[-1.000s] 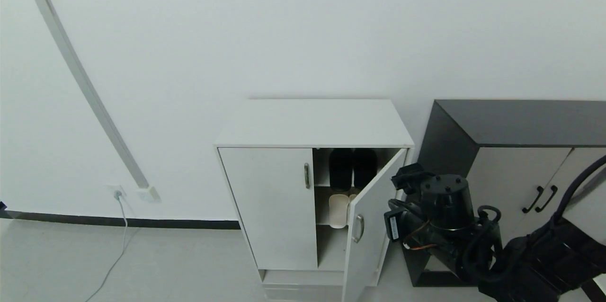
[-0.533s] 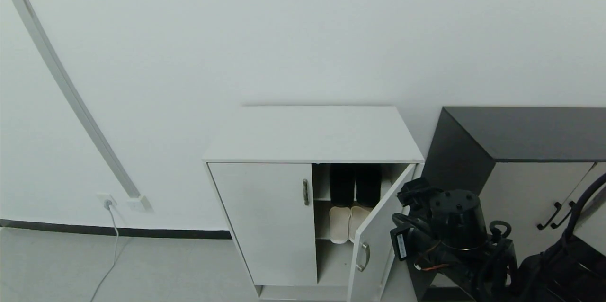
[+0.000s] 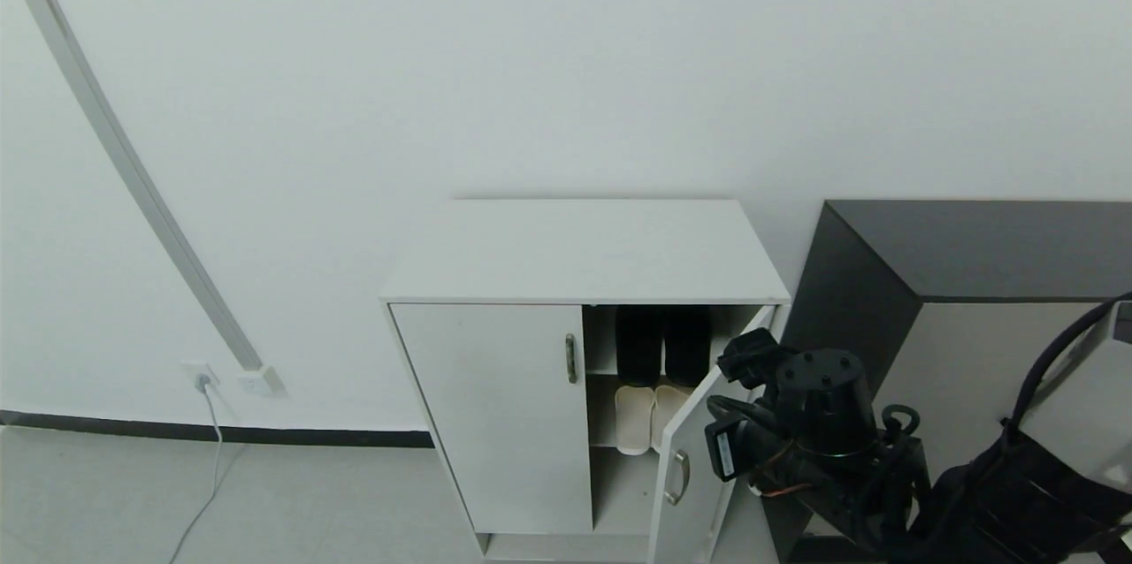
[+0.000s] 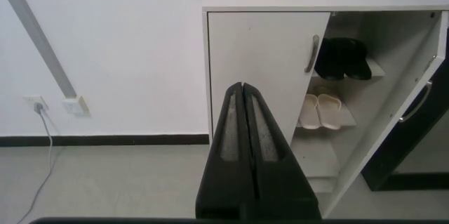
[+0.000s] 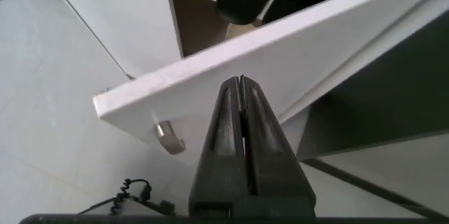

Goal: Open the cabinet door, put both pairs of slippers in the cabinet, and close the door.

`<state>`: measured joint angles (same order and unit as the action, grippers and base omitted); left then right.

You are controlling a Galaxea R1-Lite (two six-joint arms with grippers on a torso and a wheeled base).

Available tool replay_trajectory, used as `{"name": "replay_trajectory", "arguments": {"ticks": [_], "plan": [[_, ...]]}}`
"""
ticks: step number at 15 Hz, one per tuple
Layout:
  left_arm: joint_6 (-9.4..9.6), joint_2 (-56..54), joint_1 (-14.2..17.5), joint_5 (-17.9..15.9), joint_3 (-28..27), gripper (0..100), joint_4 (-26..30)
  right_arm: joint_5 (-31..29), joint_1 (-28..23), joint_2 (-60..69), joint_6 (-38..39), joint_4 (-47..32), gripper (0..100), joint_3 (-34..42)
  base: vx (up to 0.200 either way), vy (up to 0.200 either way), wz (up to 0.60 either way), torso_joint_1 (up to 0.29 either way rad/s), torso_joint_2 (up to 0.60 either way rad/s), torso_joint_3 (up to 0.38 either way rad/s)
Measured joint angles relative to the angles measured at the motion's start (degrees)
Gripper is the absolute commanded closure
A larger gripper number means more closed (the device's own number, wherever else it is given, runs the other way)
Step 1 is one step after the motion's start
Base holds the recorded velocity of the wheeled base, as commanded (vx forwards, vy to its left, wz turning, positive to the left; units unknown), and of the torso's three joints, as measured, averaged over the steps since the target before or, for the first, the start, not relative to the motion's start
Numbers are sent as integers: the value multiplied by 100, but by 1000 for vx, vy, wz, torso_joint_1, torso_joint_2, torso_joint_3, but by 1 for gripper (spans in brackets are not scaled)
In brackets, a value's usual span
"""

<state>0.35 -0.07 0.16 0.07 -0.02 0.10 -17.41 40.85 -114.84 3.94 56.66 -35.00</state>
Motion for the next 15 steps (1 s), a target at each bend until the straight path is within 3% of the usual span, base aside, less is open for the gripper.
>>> {"name": "replay_trajectory", "arguments": {"ticks": [15], "plan": [[-2, 0, 2, 0, 0, 100, 0, 50, -414, -1025, 2, 141, 100, -1165, 0, 0, 0, 0, 0, 0]]}}
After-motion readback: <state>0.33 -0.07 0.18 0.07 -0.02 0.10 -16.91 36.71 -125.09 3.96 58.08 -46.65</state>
